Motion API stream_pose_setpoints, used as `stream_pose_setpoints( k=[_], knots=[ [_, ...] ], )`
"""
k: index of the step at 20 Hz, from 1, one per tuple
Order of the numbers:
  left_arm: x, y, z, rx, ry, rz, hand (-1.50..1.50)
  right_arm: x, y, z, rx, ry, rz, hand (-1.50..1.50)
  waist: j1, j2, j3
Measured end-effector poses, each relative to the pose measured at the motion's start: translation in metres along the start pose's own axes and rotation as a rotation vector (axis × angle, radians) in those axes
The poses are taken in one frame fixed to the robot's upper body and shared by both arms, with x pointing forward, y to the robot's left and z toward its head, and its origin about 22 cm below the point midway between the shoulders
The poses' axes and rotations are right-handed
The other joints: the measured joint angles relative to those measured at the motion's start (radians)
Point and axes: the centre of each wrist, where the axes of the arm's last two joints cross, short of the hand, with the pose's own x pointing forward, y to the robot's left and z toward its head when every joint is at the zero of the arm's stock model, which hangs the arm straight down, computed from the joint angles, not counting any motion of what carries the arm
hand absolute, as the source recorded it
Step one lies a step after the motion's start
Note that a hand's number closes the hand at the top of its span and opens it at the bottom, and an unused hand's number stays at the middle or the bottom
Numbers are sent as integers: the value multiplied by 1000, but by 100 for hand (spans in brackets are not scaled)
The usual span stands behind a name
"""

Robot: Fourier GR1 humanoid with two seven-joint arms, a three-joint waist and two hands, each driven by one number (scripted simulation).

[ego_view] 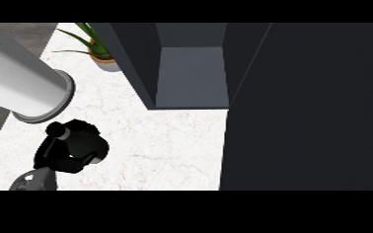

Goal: Pick up the wine, place it into the cabinet and close the cabinet

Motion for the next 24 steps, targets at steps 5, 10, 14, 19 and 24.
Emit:
stream_pose_setpoints(
  k=[5,10,14,19,24],
  knots=[
    [0,-12,-4,13,-66,-121,150,-3,2,2,6,9,-6,-150,3,-3,3],
    [-8,-31,6,174,-158,-146,150,-3,0,4,-4,14,0,-150,12,-5,4],
    [-8,-45,12,234,-230,-161,150,-8,-1,7,-6,14,-3,-150,13,-4,3],
    [9,-54,14,273,-330,-220,150,-3,-5,4,-8,20,19,-150,13,-3,2],
    [31,-73,8,239,-381,-166,150,-2,-4,2,-10,18,8,-150,14,-3,1]
  ],
)
